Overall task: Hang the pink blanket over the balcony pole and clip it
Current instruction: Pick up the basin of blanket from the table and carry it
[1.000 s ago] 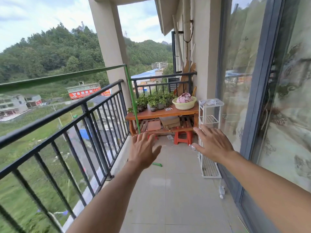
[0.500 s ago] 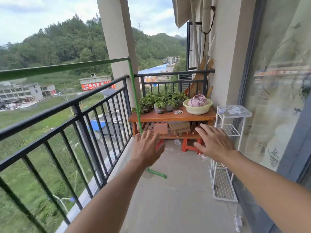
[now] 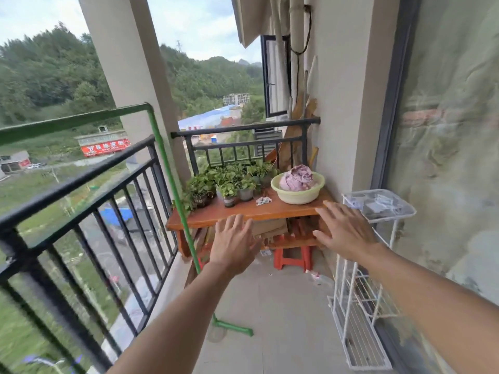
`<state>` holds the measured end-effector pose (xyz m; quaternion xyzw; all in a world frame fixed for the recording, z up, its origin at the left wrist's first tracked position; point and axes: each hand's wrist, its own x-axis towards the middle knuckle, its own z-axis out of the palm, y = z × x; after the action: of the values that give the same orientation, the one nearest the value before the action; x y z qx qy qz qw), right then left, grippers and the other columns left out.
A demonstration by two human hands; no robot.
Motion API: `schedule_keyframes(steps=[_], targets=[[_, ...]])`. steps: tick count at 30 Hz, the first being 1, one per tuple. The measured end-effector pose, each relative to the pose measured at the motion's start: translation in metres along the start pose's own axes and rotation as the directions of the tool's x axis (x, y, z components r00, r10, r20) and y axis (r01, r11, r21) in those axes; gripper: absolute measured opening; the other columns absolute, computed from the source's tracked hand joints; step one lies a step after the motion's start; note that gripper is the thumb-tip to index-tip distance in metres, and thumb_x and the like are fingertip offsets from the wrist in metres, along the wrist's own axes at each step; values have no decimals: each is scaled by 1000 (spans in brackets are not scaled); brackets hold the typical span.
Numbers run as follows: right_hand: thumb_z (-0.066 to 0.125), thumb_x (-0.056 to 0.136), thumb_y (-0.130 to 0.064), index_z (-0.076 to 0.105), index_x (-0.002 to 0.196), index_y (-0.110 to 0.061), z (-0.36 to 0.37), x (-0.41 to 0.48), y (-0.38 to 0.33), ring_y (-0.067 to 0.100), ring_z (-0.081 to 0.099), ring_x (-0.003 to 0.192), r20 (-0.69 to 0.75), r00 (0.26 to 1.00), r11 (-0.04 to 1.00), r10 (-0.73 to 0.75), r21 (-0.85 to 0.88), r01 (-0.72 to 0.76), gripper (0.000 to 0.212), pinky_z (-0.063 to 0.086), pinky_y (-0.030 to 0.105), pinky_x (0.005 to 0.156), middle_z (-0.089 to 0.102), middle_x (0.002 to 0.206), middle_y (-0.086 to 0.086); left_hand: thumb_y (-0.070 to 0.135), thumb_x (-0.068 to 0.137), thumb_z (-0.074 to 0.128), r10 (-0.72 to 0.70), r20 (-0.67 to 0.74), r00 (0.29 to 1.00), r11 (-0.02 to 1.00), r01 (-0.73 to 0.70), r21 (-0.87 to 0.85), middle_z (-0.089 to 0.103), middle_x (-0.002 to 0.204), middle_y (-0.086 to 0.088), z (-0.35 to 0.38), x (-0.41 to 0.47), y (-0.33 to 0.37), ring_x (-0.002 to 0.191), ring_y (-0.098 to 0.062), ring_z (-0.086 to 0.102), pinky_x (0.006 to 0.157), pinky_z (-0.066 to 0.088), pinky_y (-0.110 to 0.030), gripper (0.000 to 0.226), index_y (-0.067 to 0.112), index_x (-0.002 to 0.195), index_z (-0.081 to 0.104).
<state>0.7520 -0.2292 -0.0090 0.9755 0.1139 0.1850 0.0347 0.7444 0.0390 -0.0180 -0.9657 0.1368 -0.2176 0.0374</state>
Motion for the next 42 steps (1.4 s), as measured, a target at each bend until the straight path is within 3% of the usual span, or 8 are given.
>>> schedule_keyframes(steps=[7,14,19,24,30,34,42], targets=[[44,90,-53,42,138,-20,84,144,59,27,38,132,5,1000,1000,8,-23,-8,58,32,41,106,38,148,6,53,92,38,34,-14,999,999,-34,0,40,142,-9,91,149,-21,131,-28,33,106,26,-46,55,17,132,45],[41,88,-55,40,139,-21,162,298,121,26,41,130,51,998,999,28,31,-29,61,37,42,102,41,145,4,56,89,41,-2,-31,1000,999,1,-34,52,131,-9,174,290,-40,120,-28,48,99,38,-47,53,19,125,49],[41,92,-53,34,144,-24,223,378,137,26,32,137,101,995,998,-19,59,13,59,27,43,111,29,153,5,56,90,39,-18,18,1000,998,19,-54,52,130,-9,237,367,-63,120,-28,48,99,37,-47,52,19,125,50],[43,90,-50,35,141,-25,291,463,169,25,32,137,155,988,999,-2,36,-3,57,24,41,112,31,152,3,55,90,39,-2,104,995,996,10,-84,49,134,-6,309,454,-80,122,-27,45,103,32,-45,55,20,132,46],[41,90,-53,39,137,-26,356,561,207,23,35,135,200,977,996,76,24,-83,54,30,40,107,34,151,1,53,91,38,54,175,983,987,-26,-157,45,136,-3,387,565,-98,125,-24,40,104,29,-43,53,22,134,44],[40,89,-58,37,141,-29,394,603,235,23,37,134,256,955,982,152,71,-175,59,29,40,106,35,150,-1,53,90,42,108,202,973,979,-69,-190,52,126,-5,431,632,-99,116,-28,49,97,35,-44,52,19,128,51],[39,92,-52,38,139,-26,485,692,315,25,45,123,297,922,960,250,48,-276,53,41,42,95,44,141,1,61,84,15,67,331,941,977,5,-213,51,126,-1,536,728,-92,114,-26,49,95,37,-42,68,23,130,47]])
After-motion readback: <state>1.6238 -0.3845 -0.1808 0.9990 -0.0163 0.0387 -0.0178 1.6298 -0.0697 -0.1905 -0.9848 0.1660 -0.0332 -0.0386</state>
